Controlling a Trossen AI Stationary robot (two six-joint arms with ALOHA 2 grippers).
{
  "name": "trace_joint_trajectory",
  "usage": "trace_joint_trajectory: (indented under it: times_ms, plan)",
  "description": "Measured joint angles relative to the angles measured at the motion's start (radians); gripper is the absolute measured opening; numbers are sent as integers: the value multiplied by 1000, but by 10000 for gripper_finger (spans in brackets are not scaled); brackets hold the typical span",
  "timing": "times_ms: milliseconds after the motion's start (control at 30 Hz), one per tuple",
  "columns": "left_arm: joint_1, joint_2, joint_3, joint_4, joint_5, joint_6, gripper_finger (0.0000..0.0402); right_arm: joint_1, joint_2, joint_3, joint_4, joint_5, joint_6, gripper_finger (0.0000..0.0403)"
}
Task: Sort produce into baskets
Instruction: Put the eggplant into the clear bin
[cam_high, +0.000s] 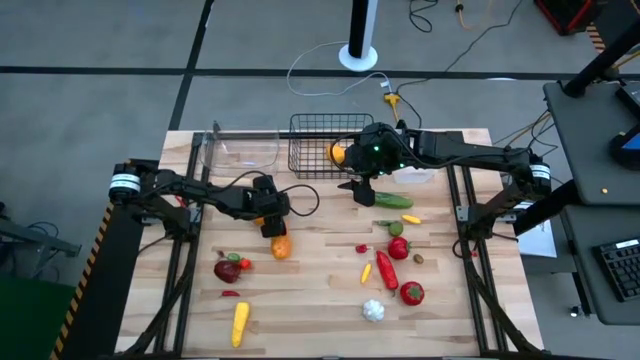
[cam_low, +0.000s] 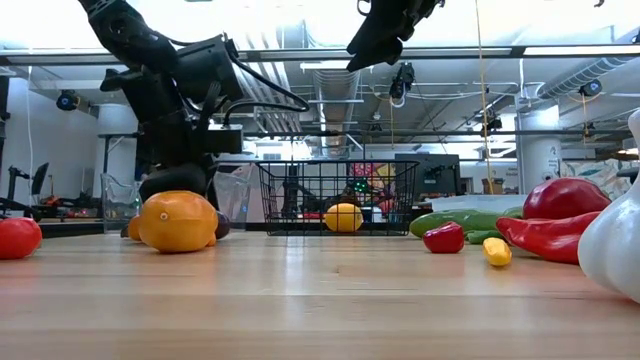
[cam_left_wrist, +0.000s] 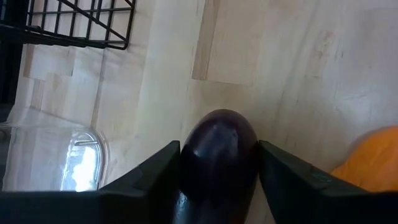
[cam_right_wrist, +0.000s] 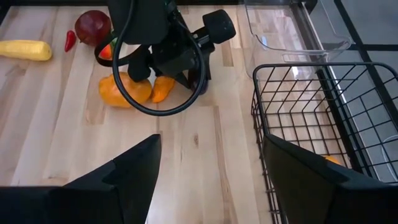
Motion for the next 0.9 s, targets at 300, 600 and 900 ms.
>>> trace_joint_trajectory:
  times_ms: [300, 600, 900]
  plan:
    - [-2, -6, 1, -8, 4, -17, 170, 0, 0, 0, 0, 0, -3, 274]
    - [-23, -19, 5, -8, 31, -20, 170, 0, 0, 0, 0, 0, -3, 267]
    - [-53, -135, 24, -21, 32, -19, 169, 0, 0, 0, 0, -1, -2, 270]
